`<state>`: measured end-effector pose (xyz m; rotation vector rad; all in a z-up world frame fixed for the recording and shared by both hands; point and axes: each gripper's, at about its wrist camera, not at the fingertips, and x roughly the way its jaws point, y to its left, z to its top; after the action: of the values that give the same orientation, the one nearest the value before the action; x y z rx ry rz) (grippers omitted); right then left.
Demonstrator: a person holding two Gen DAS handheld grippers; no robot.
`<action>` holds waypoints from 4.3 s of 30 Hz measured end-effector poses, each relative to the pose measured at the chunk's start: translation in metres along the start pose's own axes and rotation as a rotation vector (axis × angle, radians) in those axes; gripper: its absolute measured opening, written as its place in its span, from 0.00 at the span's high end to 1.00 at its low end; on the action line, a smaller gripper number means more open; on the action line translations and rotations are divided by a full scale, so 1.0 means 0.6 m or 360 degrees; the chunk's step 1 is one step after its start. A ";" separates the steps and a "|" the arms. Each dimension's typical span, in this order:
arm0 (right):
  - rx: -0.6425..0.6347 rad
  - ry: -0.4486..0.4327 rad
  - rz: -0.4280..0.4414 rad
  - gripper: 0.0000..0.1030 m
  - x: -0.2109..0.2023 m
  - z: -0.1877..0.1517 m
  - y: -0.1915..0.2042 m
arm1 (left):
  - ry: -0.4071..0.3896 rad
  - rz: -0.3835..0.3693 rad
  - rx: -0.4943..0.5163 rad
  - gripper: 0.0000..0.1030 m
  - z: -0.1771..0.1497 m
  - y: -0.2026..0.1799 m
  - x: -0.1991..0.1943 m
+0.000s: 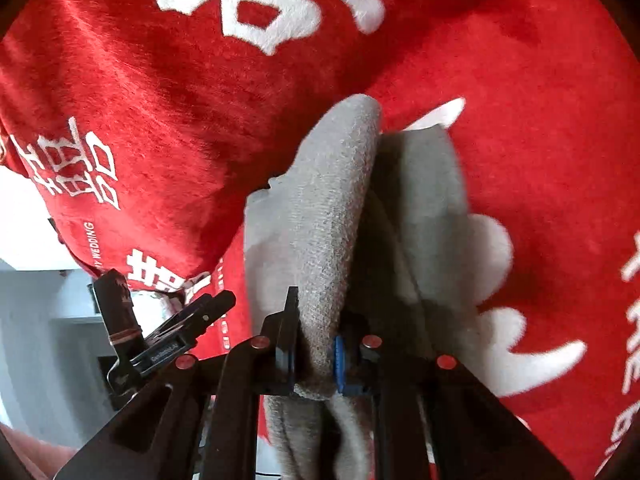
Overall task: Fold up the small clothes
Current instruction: 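Hold the sweater with both tools and fold it over onto itself, then open the left tool while the right tool presses the fold down, then open both tools and withdraw them from the folded sweater, then grasp the folded grey sweater edge with both tools and lift it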
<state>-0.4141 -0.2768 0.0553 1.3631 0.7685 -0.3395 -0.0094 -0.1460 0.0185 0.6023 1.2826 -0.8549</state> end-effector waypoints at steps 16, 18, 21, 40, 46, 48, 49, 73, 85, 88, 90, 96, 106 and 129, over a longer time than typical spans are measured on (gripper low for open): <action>0.0004 0.0029 -0.0478 0.50 -0.024 -0.023 -0.009 | 0.0098 0.0074 0.0077 0.00 -0.047 -0.003 0.038; 0.0009 0.0038 -0.0414 0.50 -0.036 -0.035 -0.005 | 0.0111 0.0069 0.0078 0.00 -0.055 0.000 0.033; -0.0011 0.0080 -0.0348 0.50 -0.048 -0.061 -0.003 | 0.0125 0.0056 0.0049 0.00 -0.077 0.007 0.031; -0.0141 0.0221 -0.0627 0.88 0.018 -0.108 -0.030 | 0.0263 0.0073 0.0002 0.00 -0.166 -0.006 0.063; -0.0053 0.0152 -0.0656 0.80 -0.011 -0.123 -0.040 | 0.0232 0.0076 0.0051 0.00 -0.173 -0.006 0.054; -0.0040 0.0133 -0.0690 0.77 -0.014 -0.127 -0.036 | 0.0228 0.0065 0.0061 0.00 -0.176 -0.006 0.052; -0.0036 0.0124 -0.0713 0.77 -0.014 -0.131 -0.032 | 0.0229 0.0057 0.0061 0.00 -0.178 -0.005 0.051; 0.0123 -0.0053 -0.0766 0.54 -0.041 -0.238 0.034 | 0.0184 -0.0033 0.0116 0.00 -0.215 0.053 -0.007; 0.0015 0.0021 -0.0650 0.50 -0.031 -0.183 0.046 | 0.0196 -0.0083 -0.0022 0.00 -0.196 0.089 -0.009; 0.0006 0.0035 -0.0608 0.50 -0.040 -0.143 0.040 | 0.0165 -0.0107 -0.0090 0.00 -0.169 0.082 -0.016; -0.0014 0.0037 -0.0584 0.44 -0.045 -0.118 0.038 | 0.0164 -0.0138 -0.0139 0.00 -0.147 0.076 -0.011; -0.0037 0.0086 -0.0543 0.37 -0.049 -0.041 0.015 | 0.0143 -0.0128 -0.0174 0.00 -0.077 0.034 0.016; 0.0042 0.0136 -0.0385 0.22 -0.031 0.035 -0.043 | 0.0137 -0.0116 -0.0267 0.00 -0.033 0.010 0.055; -0.0101 0.0473 0.0137 0.15 0.093 0.072 -0.030 | 0.0337 -0.0587 -0.0148 0.00 0.022 -0.017 0.164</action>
<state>-0.3728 -0.3104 0.0055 1.3986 0.9538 -0.0435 -0.0044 -0.1829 -0.0739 0.3940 1.6488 -1.0460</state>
